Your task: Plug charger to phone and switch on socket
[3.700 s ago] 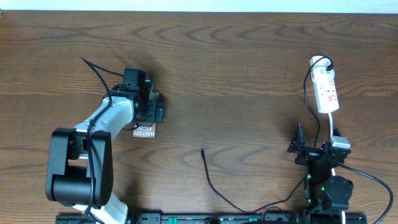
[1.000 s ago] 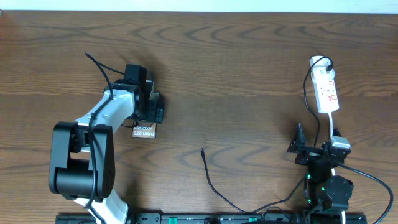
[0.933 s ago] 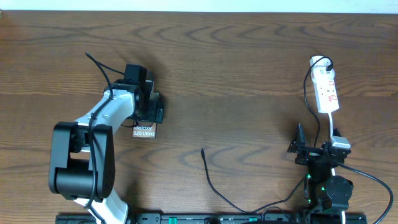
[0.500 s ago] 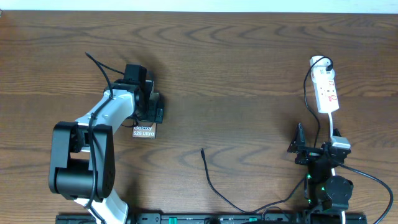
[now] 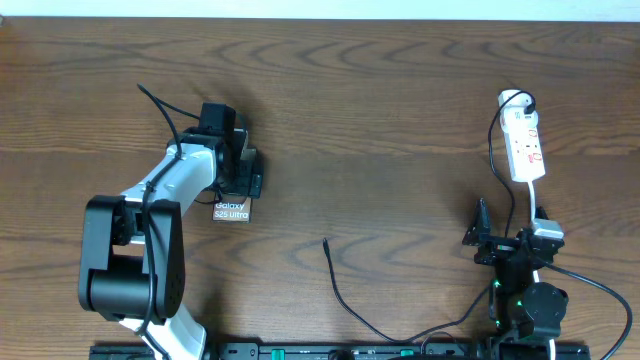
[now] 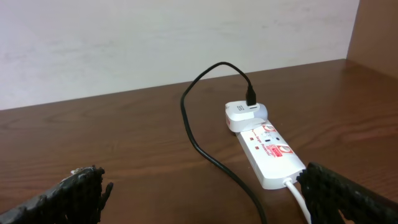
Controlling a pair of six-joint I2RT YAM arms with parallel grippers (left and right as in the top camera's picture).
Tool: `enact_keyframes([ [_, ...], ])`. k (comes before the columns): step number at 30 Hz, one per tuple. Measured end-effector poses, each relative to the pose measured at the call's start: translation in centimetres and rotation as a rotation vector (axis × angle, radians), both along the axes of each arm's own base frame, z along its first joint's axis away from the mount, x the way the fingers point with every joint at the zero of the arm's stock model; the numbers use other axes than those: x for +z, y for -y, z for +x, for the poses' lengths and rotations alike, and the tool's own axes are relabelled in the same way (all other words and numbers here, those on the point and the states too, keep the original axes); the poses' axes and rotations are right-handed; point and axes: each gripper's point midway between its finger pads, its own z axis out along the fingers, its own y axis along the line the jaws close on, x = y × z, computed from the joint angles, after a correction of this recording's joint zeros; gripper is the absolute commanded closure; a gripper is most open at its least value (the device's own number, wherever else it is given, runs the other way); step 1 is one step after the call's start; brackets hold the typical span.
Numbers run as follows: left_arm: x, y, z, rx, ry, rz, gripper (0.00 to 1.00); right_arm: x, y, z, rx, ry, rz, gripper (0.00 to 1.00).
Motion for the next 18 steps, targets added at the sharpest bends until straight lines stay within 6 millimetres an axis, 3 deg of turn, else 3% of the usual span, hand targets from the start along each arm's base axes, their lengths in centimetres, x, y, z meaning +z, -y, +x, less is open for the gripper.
enact_keyframes([
  [18,-0.01,0.01,0.08,-0.005,0.001,0.001,0.11,0.0,0.0,0.0,0.0,0.0,0.0,0.01],
])
